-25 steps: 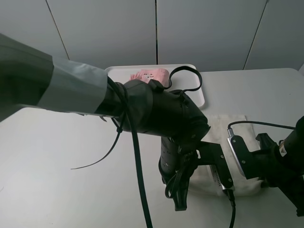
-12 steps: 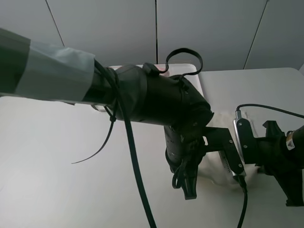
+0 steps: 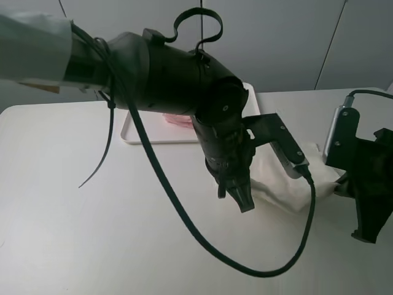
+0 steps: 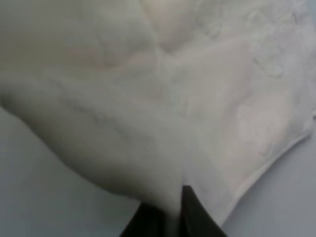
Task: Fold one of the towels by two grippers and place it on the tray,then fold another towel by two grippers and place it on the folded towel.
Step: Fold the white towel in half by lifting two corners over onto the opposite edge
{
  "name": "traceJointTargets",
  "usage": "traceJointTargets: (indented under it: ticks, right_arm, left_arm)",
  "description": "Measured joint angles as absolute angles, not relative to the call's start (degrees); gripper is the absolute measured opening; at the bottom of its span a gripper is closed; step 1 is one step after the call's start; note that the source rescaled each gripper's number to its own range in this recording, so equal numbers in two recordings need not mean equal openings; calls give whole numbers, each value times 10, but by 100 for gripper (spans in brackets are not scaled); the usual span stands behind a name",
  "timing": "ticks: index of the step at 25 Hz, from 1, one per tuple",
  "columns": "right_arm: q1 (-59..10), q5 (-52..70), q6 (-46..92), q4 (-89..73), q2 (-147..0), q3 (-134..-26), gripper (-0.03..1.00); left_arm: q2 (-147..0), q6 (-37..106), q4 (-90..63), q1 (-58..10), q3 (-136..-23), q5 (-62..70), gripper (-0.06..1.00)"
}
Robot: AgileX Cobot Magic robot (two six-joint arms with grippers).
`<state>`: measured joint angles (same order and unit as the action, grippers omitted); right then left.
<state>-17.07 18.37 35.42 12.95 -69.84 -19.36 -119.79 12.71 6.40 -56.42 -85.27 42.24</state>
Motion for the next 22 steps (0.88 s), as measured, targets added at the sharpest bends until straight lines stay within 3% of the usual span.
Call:
traceJointTargets:
  ticks: [11,22]
  right_arm:
    - [-171,189,164,207,-697,-232,0]
    - [-171,185,-175,429,-799,-282,0]
  left_arm:
    - [-1198,109,60,-523,-853,382,0]
    - [-1205,95,60,-502,-853,339,0]
